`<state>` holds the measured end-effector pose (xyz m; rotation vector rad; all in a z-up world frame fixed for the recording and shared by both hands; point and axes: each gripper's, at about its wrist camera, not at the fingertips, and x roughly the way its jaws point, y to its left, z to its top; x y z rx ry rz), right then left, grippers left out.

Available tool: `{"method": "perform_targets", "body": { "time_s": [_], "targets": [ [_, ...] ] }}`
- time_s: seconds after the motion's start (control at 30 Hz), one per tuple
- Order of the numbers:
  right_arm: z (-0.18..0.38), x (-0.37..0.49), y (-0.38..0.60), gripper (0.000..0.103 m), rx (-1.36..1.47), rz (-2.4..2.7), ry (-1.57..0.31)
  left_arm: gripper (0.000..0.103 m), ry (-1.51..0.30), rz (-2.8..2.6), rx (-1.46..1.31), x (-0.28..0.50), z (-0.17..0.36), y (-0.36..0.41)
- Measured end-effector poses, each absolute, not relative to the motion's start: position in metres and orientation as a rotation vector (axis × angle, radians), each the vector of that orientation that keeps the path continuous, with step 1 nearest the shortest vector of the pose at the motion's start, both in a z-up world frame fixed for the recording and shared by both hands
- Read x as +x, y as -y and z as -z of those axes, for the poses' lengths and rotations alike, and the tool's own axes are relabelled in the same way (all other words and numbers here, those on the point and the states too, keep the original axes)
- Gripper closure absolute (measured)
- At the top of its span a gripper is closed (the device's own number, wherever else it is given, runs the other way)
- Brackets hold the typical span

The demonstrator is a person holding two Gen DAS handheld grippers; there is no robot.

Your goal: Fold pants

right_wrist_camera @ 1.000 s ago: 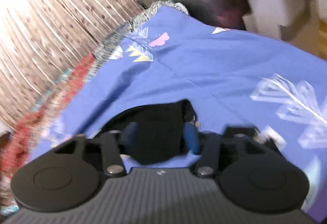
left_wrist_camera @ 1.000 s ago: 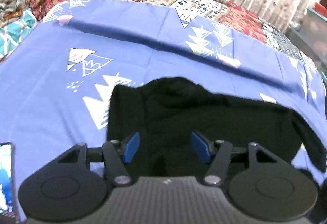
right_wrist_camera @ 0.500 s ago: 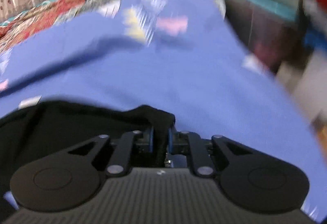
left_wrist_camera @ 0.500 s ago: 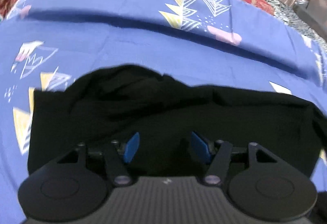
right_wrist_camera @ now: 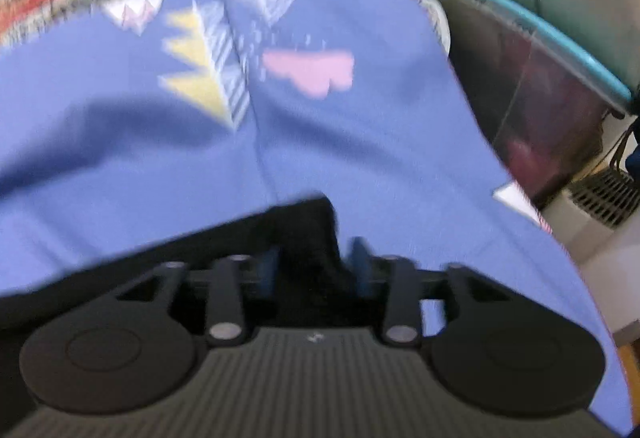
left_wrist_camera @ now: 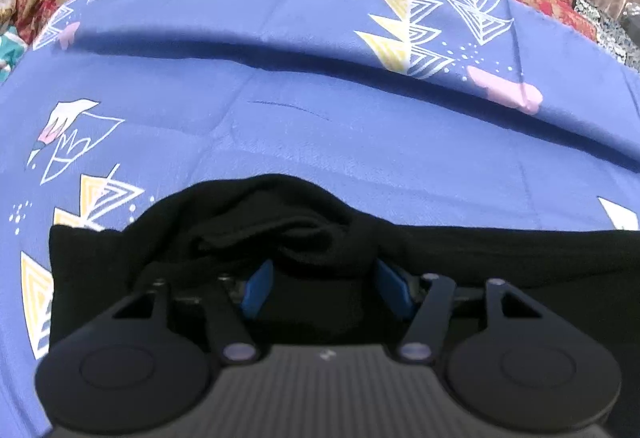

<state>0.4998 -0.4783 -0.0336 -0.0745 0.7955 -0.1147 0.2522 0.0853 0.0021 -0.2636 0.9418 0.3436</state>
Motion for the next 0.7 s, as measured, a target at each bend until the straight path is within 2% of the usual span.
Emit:
{"method": "perform_targets", "body": {
  "time_s": [0.07,0.17,0.33,0.53,0.7],
  "targets": [
    [0.022,0.485,0.483,0.055,-0.045,0.073,-0.767,0.040,-0.940,-0.337,-0.255,0.252,-0.003,-0.084],
    [-0.007,0.441,0.504,0.055,0.004,0.001,-0.698,0.039,-0.937,-0.321,-0.229,0.248,-0.004,-0.081],
    [-0.037,0.325,0.574,0.054,0.159,-0.077,-0.694,0.039,-0.922,-0.277,-0.246,0.223,-0.017,-0.072],
    [-0.004,0.232,0.594,0.054,0.155,-0.147,-0.829,0.039,-0.924,-0.212,-0.179,0.179,-0.037,-0.041],
    [0.033,0.220,0.580,0.054,0.159,-0.179,-0.903,0.039,-0.978,-0.183,-0.147,0.143,-0.039,-0.020]
  ]
}}
